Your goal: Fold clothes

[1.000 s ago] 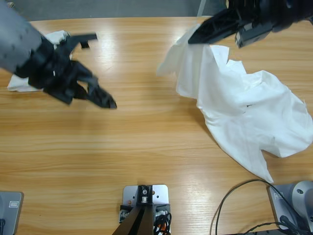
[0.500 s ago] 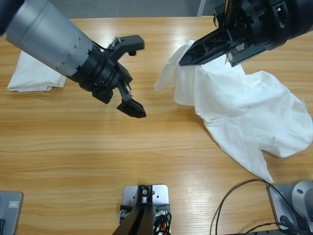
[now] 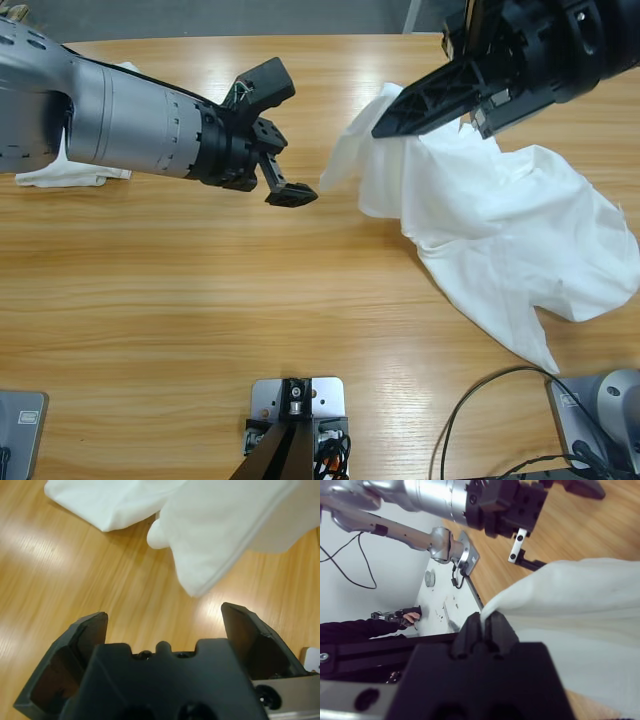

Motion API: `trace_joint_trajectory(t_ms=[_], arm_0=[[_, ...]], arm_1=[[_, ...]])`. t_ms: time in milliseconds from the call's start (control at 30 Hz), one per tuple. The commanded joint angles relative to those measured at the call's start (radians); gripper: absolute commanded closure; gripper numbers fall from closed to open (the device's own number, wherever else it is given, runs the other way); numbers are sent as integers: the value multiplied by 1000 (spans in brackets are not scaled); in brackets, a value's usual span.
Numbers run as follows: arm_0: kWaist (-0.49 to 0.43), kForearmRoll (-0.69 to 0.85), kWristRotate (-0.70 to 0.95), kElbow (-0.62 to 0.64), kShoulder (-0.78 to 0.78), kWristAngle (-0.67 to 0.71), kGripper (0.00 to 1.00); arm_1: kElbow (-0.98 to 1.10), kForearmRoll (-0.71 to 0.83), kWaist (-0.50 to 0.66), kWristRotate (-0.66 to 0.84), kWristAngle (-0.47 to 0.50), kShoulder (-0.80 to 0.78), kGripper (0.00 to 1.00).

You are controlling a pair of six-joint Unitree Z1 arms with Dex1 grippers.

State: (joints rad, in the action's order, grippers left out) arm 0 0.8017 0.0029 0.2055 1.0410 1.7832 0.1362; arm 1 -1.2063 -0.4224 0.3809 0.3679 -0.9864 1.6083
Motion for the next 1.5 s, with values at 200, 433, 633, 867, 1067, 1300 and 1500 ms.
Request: trace_joint_trajectory(t_ms=[200, 433, 633, 867, 1067, 1300, 1500], arm_0=[[36, -140, -95, -36, 24, 10, 139], [75, -212, -118, -18, 108, 16, 216], [76, -236, -115, -19, 112, 26, 838], [76, -234, -59, -49, 82, 25, 1000], [76, -231, -22, -115, 39, 17, 1000], [49, -235, -54, -111, -13, -42, 1000], [42, -164, -169, -96, -30, -51, 1000]], arm_1=[[-15, -15, 10, 8, -2, 42, 1000], [-16, -17, 10, 8, -5, 39, 1000], [-15, -29, 10, 8, -5, 35, 1000], [-4, -29, 10, 8, -2, 33, 1000], [-3, -26, 10, 8, 5, 38, 1000], [-1, -24, 10, 7, 7, 35, 1000], [0, -38, 6, 108, 223, -14, 0]])
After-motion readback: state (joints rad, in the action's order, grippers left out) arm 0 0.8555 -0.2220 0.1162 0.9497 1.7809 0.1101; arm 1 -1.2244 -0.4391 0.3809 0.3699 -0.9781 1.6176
